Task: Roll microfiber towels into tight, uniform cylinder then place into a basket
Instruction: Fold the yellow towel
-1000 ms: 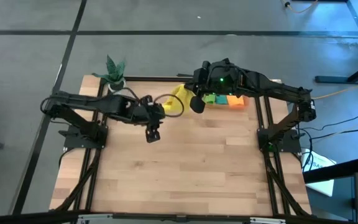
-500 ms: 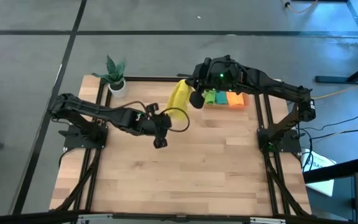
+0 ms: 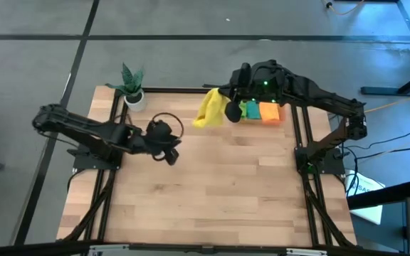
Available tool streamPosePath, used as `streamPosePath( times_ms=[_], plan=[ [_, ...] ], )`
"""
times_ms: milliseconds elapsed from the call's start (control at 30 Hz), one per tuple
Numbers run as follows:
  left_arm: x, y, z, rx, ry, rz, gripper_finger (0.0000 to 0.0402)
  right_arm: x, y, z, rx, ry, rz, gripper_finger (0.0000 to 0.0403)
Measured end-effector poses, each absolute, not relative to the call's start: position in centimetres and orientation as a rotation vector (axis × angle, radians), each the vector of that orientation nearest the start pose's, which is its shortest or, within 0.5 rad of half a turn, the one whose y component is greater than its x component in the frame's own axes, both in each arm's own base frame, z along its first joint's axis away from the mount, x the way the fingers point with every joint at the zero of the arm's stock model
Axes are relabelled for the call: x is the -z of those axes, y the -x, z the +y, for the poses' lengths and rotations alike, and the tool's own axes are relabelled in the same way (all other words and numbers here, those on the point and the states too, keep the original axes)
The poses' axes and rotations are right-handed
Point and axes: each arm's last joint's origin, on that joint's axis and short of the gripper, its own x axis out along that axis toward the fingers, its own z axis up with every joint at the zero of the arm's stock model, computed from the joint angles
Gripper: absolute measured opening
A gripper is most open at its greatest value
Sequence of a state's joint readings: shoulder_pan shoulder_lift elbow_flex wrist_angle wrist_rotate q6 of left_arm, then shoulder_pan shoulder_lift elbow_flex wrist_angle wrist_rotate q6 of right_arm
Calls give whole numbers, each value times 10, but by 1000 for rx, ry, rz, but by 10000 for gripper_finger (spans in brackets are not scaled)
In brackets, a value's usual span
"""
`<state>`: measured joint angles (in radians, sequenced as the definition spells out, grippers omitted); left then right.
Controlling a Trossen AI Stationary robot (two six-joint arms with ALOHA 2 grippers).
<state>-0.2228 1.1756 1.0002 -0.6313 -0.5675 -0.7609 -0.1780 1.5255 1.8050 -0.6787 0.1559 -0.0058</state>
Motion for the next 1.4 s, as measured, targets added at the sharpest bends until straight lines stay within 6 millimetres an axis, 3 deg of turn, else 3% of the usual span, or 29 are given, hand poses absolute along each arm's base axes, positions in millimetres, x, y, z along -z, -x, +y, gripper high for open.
streamPosePath(
  times_ms=[233, 533, 833, 1400],
  plan=[
    [-275, -241, -32, -381, 686, 239, 83, -456, -310, -59, 276, -9, 392, 3],
    [-236, -234, -22, -438, 971, 160, 83, -456, -310, -59, 275, -9, 389, 3],
    [-236, -233, -5, -531, 979, 77, 83, -457, -311, -59, 275, -10, 384, 3],
    [-233, -233, 22, -527, 976, 130, 83, -458, -311, -59, 275, -9, 367, 3]
  ],
)
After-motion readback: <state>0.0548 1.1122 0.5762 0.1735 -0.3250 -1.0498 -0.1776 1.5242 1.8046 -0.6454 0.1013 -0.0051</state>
